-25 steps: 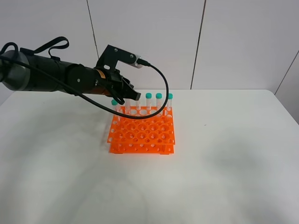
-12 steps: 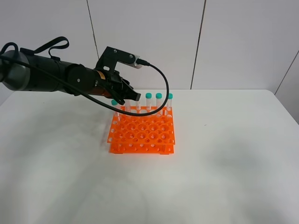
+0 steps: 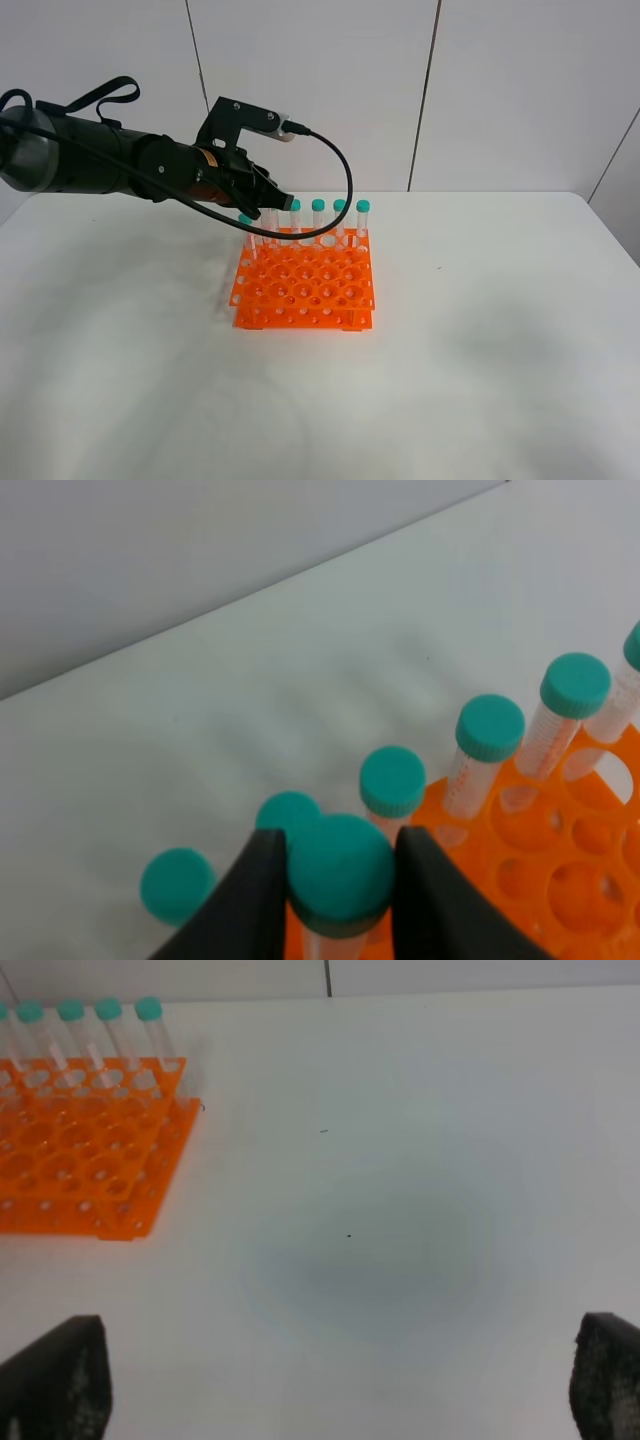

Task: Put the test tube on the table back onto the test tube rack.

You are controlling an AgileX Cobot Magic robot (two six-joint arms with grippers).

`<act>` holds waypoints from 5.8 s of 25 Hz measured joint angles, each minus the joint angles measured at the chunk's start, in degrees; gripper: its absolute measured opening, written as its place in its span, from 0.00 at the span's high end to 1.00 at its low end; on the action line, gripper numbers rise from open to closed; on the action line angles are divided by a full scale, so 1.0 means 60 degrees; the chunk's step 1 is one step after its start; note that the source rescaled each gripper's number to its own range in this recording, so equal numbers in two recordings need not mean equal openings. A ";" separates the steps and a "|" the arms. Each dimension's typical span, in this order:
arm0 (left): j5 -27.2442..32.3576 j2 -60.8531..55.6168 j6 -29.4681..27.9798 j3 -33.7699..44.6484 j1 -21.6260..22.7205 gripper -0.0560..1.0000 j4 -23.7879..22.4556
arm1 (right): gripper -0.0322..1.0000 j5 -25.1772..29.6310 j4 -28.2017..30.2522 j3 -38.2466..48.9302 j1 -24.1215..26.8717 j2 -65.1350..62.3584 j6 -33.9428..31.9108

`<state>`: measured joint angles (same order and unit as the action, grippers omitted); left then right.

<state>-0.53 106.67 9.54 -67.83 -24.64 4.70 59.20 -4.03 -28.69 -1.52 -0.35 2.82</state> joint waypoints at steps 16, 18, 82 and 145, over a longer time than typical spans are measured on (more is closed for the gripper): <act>-0.0074 0.0040 -0.0048 0.0000 -0.0337 0.95 0.0225 | 0.00 0.0000 -0.0027 0.0000 0.0000 0.0000 0.0000; -0.0100 0.0118 0.0116 0.0000 -0.0310 0.95 0.0225 | 0.00 0.0000 -0.0027 0.0000 0.0000 0.0000 0.0000; -0.1202 0.1112 0.0218 0.0486 -0.0174 0.95 0.0236 | 0.00 0.0000 -0.0051 0.0000 0.0000 0.0000 0.0000; 0.9337 -0.3389 -0.1280 0.2364 0.4229 0.00 0.0119 | 0.00 -0.0010 -0.0062 0.0000 0.0000 0.0000 0.0000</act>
<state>55.50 86.34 1.86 -53.64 0.73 5.42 59.14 -4.40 -28.69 -1.52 -0.35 2.82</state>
